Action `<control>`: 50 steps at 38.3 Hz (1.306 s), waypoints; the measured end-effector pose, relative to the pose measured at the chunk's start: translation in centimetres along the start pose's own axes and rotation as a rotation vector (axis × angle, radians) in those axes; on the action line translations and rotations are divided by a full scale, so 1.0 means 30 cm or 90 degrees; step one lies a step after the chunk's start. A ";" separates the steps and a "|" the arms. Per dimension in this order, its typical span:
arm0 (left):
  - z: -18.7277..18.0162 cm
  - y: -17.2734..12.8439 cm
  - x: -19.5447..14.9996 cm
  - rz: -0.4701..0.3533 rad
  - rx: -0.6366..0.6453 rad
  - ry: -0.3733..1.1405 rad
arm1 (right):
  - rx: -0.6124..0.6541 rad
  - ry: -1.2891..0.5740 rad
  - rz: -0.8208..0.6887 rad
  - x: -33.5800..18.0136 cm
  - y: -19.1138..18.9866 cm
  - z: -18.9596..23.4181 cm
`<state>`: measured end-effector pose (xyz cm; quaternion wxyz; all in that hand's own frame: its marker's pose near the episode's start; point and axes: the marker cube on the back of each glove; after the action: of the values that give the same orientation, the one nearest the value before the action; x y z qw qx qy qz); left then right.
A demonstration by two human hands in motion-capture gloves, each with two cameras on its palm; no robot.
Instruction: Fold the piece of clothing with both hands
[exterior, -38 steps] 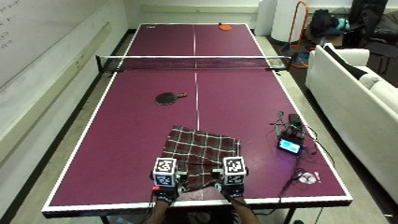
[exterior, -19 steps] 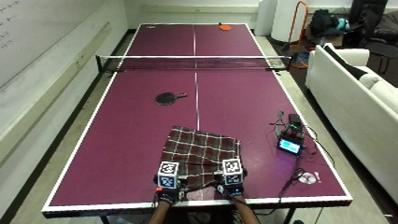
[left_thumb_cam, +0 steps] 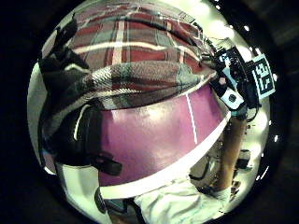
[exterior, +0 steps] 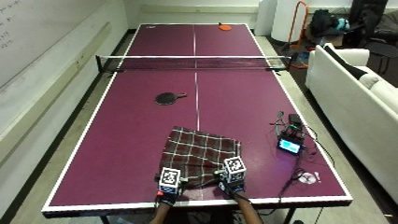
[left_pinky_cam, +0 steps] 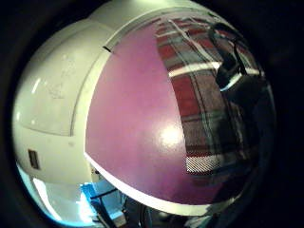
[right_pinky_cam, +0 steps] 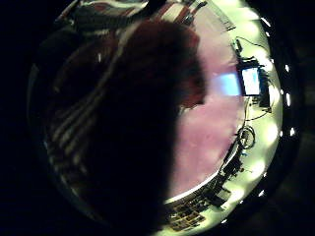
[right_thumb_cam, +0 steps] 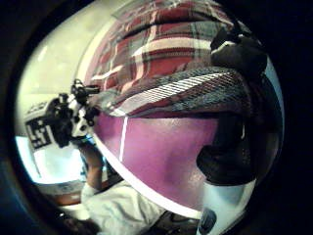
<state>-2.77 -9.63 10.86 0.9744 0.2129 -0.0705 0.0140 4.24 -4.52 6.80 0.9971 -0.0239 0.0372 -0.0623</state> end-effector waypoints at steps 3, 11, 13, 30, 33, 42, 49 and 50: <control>-0.001 0.034 -0.020 -0.001 -0.004 -0.009 | 0.086 0.028 -0.016 0.029 -0.070 0.097; -0.122 0.165 -0.009 0.024 -0.078 0.083 | 0.191 0.006 -0.059 0.036 -0.054 0.183; -0.178 0.190 -0.019 0.041 -0.094 0.080 | 0.207 -0.012 -0.069 0.021 0.007 0.129; -0.549 -0.120 -0.088 -0.005 0.052 -0.044 | 0.281 -0.140 0.023 0.094 -0.195 -0.277; -0.481 -0.236 -0.070 -0.010 0.011 -0.028 | 0.237 -0.155 0.046 0.106 -0.297 -0.305; -0.486 -0.404 0.000 0.019 -0.140 -0.127 | 0.066 -0.090 0.124 0.104 -0.424 -0.328; -0.365 -0.441 0.057 0.022 -0.007 -0.120 | 0.257 0.064 0.253 0.240 -0.448 -0.309; -0.351 -0.423 0.072 0.029 -0.020 -0.106 | 0.289 0.081 0.265 0.257 -0.441 -0.314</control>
<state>1.47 -16.79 -3.54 0.9679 0.1961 -0.1564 0.0173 9.53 -18.99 -2.43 0.9640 0.2110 0.0886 0.1351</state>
